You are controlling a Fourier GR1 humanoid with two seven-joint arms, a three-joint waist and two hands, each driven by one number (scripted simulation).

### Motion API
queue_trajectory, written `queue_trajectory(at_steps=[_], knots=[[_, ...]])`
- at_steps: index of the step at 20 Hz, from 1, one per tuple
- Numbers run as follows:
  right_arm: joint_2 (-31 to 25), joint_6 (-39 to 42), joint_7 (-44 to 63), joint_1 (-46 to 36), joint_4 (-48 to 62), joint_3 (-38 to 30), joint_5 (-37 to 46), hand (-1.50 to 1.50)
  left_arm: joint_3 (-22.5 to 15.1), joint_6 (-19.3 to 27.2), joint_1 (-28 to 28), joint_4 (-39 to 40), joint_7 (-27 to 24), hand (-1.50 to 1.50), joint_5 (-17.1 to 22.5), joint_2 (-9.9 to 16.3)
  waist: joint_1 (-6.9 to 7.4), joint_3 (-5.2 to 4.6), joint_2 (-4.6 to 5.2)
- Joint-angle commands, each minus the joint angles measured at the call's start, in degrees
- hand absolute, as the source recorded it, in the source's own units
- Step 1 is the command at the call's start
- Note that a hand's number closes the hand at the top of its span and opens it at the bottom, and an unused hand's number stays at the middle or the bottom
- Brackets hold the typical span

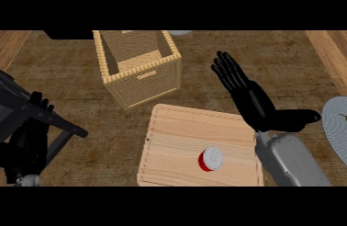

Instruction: Pick the can from the cutting board and place it in the basket

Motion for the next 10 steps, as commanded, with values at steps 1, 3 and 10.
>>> queue_trajectory(at_steps=[1, 3, 10], knots=[[0.8, -2.7, 1.1, 1.8, -2.4, -1.3, 2.4, 1.5, -1.8, -1.2, -3.7, 2.1, 6.0, 0.0, -0.9, -0.3, 0.8, 0.73, 0.12], [3.5, -10.8, 4.7, -0.2, -5.7, -1.8, 3.6, 1.5, -3.2, -6.1, 2.1, 4.7, 6.5, 0.0, 0.7, 1.5, 0.33, 0.68, 0.02], [11.3, -19.9, 5.0, -1.4, -3.6, 13.6, 19.2, 1.5, -7.6, -10.9, 4.7, 6.5, 15.7, 0.0, -0.3, 2.6, 0.99, 0.34, 0.02]])
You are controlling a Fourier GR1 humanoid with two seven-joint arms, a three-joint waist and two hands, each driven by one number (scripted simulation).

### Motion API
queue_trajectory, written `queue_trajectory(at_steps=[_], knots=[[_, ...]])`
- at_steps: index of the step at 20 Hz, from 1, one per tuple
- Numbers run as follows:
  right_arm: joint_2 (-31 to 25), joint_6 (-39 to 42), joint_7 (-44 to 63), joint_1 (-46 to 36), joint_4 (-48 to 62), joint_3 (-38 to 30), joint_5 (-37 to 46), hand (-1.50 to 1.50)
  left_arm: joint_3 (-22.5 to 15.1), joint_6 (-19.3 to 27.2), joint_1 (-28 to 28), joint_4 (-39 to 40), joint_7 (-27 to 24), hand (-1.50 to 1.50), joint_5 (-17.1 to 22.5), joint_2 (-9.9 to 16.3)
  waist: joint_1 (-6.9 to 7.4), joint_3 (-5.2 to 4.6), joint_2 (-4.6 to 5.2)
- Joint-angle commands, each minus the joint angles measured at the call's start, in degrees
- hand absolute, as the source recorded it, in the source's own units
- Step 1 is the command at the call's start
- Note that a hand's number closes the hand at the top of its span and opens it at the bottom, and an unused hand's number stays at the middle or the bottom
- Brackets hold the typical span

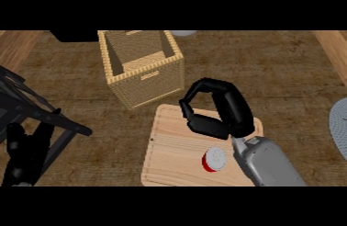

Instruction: Pick the can from the cutting board and place it in the basket

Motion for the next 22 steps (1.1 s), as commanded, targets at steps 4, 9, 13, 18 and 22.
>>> queue_trajectory(at_steps=[4, 9, 13, 18, 22], knots=[[6.6, -19.2, 9.7, -1.0, 2.2, 13.3, 18.3, -1.5, -3.8, -4.4, 1.2, 6.0, -1.1, 0.0, 2.3, -4.3, -1.0, -2.11, 0.18], [-3.0, -20.6, 24.0, -5.1, 6.8, 13.9, 33.5, -1.5, -2.2, -4.7, 4.1, 4.4, -0.5, 0.0, 2.9, -3.6, -3.29, -2.6, -1.11], [-10.3, -13.9, 36.5, -9.9, 4.1, 14.3, 39.8, -1.5, -0.9, -5.2, 6.3, 4.2, -1.2, 0.0, 3.2, -3.0, -4.6, -2.64, -1.82], [-16.0, 0.7, 50.7, -17.2, -3.1, 14.2, 40.2, -1.5, -0.1, -4.8, 6.9, 2.8, -0.5, 0.0, 3.5, -3.5, -5.24, -2.44, -2.14], [-18.5, 14.0, 59.9, -20.9, -9.5, 13.9, 33.9, -1.5, -0.1, -5.5, 6.9, 3.2, -1.1, 0.0, 3.4, -3.7, -5.45, -2.29, -1.66]])
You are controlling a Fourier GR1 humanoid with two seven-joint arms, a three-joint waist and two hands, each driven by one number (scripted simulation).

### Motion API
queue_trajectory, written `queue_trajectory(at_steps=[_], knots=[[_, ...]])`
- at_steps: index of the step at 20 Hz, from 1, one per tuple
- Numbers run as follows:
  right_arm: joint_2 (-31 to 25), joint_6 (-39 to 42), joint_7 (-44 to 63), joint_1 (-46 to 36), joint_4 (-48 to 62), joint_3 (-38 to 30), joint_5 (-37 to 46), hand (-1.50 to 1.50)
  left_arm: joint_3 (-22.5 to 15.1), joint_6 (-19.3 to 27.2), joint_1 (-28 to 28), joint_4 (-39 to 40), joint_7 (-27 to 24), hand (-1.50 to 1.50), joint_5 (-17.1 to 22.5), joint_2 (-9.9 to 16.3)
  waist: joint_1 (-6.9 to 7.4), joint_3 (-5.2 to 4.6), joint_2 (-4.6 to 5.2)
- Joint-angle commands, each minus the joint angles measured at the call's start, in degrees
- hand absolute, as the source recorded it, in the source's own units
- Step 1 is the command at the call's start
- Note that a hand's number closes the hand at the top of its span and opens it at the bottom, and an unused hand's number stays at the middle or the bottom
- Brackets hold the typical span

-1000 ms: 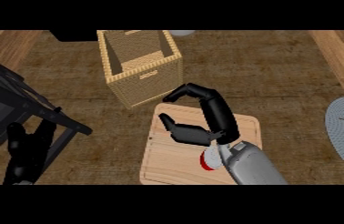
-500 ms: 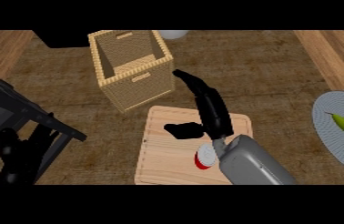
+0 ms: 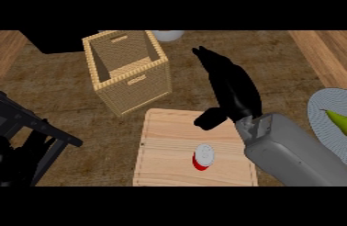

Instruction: Pick the can from the cutting board and place it in the basket

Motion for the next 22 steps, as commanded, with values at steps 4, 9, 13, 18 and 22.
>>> queue_trajectory(at_steps=[4, 9, 13, 18, 22], knots=[[-4.2, 21.5, 18.1, -4.8, -10.4, 0.0, -11.1, -1.5, -2.7, -1.8, 1.9, 3.1, 1.2, 0.0, 2.0, -3.6, -0.78, -1.11, 0.91], [-7.2, 29.3, 28.0, -6.8, -16.5, -2.2, -20.4, -1.5, -3.2, -1.5, 2.2, 3.6, -0.3, 0.0, 0.5, -4.6, -0.11, -0.94, 1.34], [-11.8, 30.5, 30.5, -8.2, -19.8, -5.5, -27.7, -1.5, -2.0, -3.8, 2.5, 4.6, -1.1, 0.0, 1.4, -3.7, 0.32, -0.96, 1.6], [-13.9, 26.9, 33.6, -7.9, -23.2, -6.0, -31.9, -1.5, -3.4, -4.5, 0.5, 5.3, -1.1, 0.0, 0.4, -4.9, 1.55, -0.83, 2.17], [-15.5, 23.9, 34.7, -4.7, -26.7, -4.4, -31.5, -1.5, -2.9, -4.5, 0.8, 4.9, -1.1, 0.0, -0.1, -5.0, 2.49, -0.71, 2.3]])
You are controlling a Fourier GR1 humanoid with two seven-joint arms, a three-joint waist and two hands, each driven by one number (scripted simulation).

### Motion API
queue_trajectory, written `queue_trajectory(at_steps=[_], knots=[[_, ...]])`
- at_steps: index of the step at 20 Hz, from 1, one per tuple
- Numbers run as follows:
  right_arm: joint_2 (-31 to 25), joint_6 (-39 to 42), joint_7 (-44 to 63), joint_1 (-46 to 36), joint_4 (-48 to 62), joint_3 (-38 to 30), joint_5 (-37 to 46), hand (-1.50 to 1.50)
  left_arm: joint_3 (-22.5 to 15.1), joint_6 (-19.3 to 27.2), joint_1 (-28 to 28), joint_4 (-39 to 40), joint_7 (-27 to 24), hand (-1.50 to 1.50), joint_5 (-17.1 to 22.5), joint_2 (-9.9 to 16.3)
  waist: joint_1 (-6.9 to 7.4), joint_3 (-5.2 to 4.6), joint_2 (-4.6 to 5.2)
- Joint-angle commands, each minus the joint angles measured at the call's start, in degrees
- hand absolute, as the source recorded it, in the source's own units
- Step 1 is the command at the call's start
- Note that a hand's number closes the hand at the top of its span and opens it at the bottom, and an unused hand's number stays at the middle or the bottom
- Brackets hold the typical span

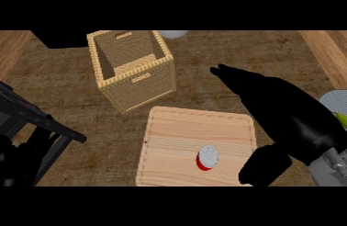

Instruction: Pick the can from the cutting board and place it in the basket

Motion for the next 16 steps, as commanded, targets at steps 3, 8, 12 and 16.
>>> queue_trajectory(at_steps=[3, 8, 12, 16], knots=[[0.6, -2.8, 12.0, 1.6, -4.8, 2.7, 1.1, -1.5, -5.3, -2.2, 2.5, 5.3, -0.5, 0.0, -0.4, -4.6, 1.1, -1.36, 0.96], [0.1, -3.8, 9.0, 4.2, -2.6, 4.4, 4.4, -1.5, -5.4, -2.3, -0.5, 6.5, 1.0, 0.0, -1.4, -4.9, 1.57, -1.31, 1.46], [0.8, -4.5, 9.5, 6.7, -1.8, 9.4, 8.7, -1.5, -3.8, -3.1, -0.8, 7.2, 0.2, 0.0, -1.0, -4.5, 1.99, -1.35, 1.5], [1.0, -7.0, 7.8, 11.3, -1.1, 11.9, 12.0, -1.5, -2.9, -3.7, -1.7, 6.2, 2.1, 0.0, -0.1, -4.2, 1.88, -1.23, 1.46]])
